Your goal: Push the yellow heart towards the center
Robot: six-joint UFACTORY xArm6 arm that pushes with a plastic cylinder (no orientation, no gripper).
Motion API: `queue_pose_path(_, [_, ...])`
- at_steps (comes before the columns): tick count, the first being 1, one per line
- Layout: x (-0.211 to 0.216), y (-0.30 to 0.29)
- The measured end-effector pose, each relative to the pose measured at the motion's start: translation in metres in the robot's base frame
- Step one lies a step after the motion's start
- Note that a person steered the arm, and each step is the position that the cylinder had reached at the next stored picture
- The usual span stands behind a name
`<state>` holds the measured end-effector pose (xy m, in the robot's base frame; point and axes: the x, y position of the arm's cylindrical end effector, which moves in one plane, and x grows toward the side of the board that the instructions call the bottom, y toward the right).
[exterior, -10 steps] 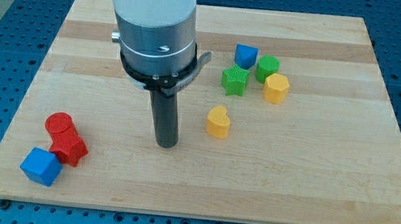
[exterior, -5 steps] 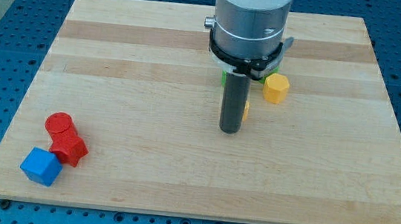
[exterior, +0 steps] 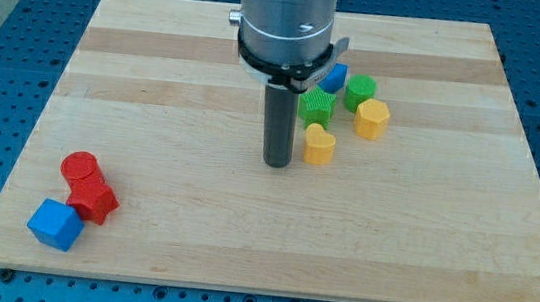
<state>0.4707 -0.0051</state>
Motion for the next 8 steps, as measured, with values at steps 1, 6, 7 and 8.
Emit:
queue_pose_path(1, [-0.003, 0.012])
queue_pose_path(6, [-0.003, 0.044])
queue_pose_path(7, [-0.004, 0.044])
queue_pose_path(8, [-0.008, 0.044])
